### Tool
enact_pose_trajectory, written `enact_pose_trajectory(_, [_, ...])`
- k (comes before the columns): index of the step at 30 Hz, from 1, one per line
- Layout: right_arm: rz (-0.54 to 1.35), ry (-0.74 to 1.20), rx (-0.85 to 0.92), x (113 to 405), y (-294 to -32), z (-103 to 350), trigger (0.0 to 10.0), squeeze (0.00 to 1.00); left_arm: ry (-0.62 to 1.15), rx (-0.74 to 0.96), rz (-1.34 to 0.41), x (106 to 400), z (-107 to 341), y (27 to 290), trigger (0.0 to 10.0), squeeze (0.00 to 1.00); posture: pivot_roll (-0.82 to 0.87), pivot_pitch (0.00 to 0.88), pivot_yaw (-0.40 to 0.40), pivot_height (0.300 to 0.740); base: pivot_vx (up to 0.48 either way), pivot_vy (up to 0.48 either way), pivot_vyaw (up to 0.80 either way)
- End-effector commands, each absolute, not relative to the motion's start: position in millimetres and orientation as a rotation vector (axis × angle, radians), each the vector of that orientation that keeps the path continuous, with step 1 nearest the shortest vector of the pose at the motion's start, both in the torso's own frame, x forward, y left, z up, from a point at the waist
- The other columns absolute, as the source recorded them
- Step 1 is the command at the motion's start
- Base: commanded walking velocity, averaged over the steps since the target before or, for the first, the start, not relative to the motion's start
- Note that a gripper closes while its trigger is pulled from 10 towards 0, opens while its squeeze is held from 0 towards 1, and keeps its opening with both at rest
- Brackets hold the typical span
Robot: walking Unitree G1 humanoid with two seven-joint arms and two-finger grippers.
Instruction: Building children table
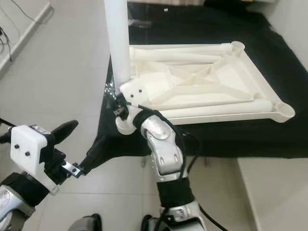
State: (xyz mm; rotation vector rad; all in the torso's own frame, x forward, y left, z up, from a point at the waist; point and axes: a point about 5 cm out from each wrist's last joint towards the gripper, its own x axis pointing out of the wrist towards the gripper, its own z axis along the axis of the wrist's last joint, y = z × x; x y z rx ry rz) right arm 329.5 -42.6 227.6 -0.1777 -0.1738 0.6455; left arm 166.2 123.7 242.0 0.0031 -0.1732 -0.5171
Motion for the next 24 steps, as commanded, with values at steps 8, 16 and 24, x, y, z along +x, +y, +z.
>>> enact_pose_trajectory(8, [0.671,-0.026,-0.069,332.1,-32.0,206.0,10.0,1.0,-0.149,0.009,-0.518,164.1,238.8,124.8,10.0,0.0,0.25,0.258,-0.132,0.74,0.0,0.0,0.0])
enact_pose_trajectory(16, [1.054,-0.198,-0.039,330.3,-43.1,240.8,10.0,1.0,-0.146,-0.001,-0.519,163.8,237.8,123.2,10.0,0.0,0.25,0.266,-0.139,0.74,0.0,0.0,0.0])
enact_pose_trajectory(24, [1.294,-0.246,-0.092,349.0,-61.1,268.7,10.0,0.0,-0.144,-0.014,-0.514,162.2,235.8,121.7,10.0,0.0,0.28,0.281,-0.151,0.74,0.0,0.0,0.0])
